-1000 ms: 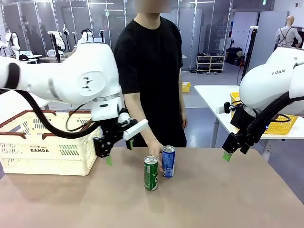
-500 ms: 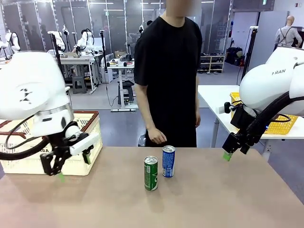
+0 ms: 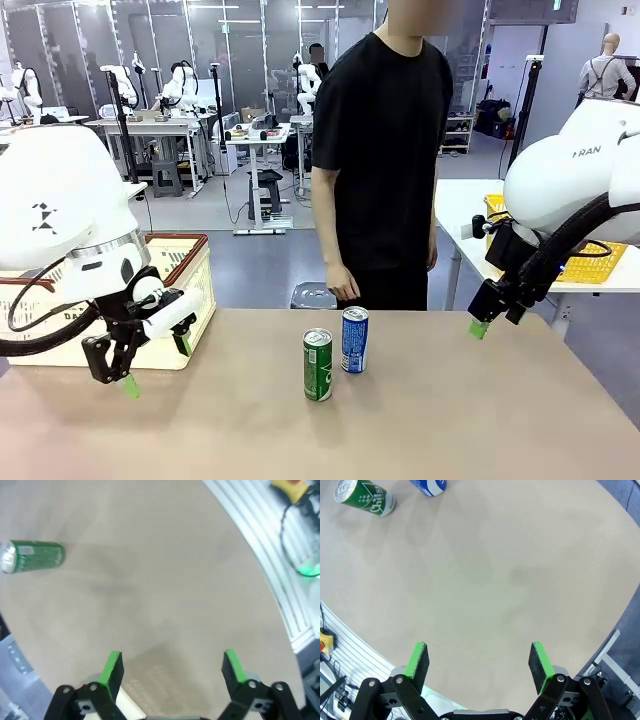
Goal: Place the drinks into the Shopping basket.
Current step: Pick up one drink and place it into the Shopping basket.
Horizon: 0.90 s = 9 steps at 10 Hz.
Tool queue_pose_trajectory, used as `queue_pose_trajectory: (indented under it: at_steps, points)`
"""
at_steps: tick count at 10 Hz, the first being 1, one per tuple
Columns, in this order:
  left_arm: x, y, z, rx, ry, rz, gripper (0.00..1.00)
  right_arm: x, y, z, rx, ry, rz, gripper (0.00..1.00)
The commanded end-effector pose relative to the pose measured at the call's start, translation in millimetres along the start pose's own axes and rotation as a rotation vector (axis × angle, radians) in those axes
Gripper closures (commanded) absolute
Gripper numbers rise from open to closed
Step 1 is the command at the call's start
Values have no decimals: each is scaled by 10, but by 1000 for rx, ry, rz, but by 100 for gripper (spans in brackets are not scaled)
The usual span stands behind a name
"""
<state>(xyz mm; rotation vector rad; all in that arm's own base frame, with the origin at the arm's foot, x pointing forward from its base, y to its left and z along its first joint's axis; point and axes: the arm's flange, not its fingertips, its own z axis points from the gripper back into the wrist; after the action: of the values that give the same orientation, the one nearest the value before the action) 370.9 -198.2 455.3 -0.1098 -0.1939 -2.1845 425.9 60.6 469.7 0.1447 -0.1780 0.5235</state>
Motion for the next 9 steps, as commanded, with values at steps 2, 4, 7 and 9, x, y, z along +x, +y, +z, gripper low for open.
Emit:
queue_pose_trajectory:
  at_steps: [2, 4, 7, 9]
  points:
    - [285, 488, 9, 15, 33, -82, 0, -5, -13, 14, -7, 8, 9, 0]
    - [605, 867, -16, -15, 50, -143, 0, -5, -13, 14, -7, 8, 9, 0]
    - [1054, 1374, -13, -9, 110, -220, 0, -5, -13, 14, -7, 8, 9, 0]
    - [1299, 1737, -32, -5, 139, -256, 0, -5, -13, 14, -7, 8, 9, 0]
